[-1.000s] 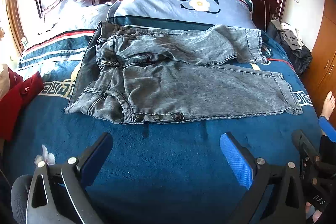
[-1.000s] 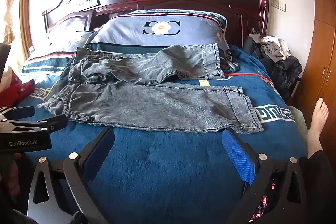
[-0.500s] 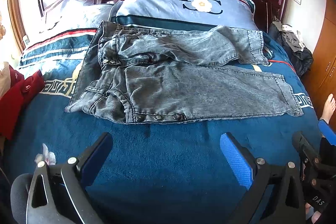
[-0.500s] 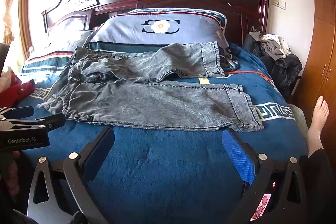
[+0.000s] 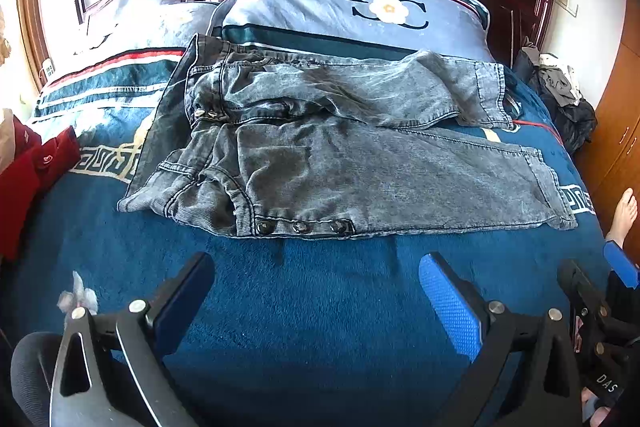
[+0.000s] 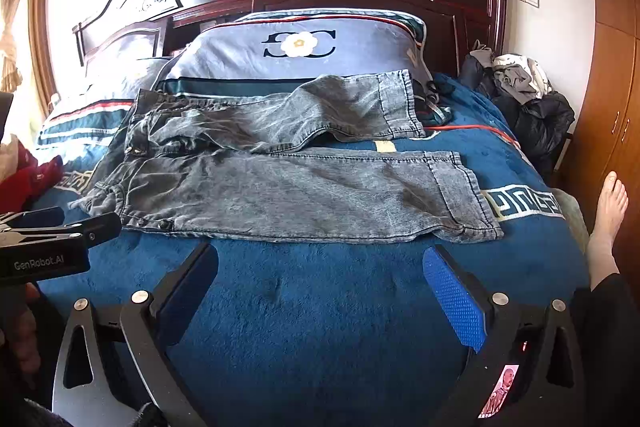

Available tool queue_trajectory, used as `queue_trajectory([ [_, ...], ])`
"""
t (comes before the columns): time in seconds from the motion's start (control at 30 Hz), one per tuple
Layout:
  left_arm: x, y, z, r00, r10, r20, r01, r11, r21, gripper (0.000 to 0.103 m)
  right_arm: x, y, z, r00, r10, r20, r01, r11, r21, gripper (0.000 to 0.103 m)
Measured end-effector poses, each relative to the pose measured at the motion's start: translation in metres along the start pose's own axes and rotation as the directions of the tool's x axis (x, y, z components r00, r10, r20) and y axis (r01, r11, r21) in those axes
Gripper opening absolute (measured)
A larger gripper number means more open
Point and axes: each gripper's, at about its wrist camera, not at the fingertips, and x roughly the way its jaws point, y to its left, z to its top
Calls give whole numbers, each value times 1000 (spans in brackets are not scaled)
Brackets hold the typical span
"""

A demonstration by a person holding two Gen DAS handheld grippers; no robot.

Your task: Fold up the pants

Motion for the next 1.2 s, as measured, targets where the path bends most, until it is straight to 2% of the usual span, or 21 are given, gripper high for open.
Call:
queue_trajectory([
  [0.8, 18, 19, 6, 999, -23, -23, 21, 997, -70, 103, 15, -9, 15, 999, -29, -23, 29, 1000, 9, 103],
  [1.07, 30, 24, 13, 999, -12, -42, 8, 996, -89, 103, 33, -8, 24, 999, -29, -43, 29, 1000, -6, 103],
  [1.2, 39, 33, 27, 999, -2, -43, -2, 996, -87, 103, 47, -6, 33, 998, -20, -51, 18, 999, -31, 103],
])
